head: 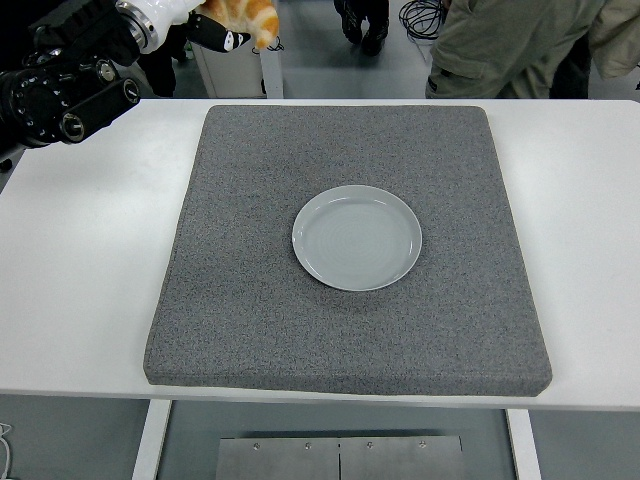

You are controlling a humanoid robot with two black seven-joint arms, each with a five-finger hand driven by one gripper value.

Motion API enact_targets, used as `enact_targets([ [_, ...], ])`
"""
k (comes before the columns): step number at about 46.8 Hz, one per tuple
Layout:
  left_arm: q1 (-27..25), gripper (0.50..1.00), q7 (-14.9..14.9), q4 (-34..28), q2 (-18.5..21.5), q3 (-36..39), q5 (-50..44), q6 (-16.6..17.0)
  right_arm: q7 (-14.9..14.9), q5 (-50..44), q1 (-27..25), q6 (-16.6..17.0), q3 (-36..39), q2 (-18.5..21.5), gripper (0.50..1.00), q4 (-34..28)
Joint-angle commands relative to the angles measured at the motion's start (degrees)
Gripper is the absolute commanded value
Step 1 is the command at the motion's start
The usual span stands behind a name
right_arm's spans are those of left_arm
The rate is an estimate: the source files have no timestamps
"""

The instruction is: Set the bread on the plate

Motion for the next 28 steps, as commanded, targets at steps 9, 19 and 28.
enact_targets([
  [9, -0.8, 0.5, 0.0, 0.0, -3.8, 0.0, -0.2, 0.1, 0.0, 0.0, -0.1, 0.0, 0.0, 0.0, 1.0, 0.0],
  [19, -1.6, 0.5, -0.3, -0.1, -9.7, 0.1, 0.0, 0.1, 0.0, 0.0, 0.0, 0.0, 0.0, 0.0, 1.0, 0.0],
  [28, -3.0, 0.5, -0.2, -0.1, -14.3, 0.1, 0.0, 0.1, 0.0, 0.0, 0.0, 0.0, 0.0, 0.0, 1.0, 0.0],
])
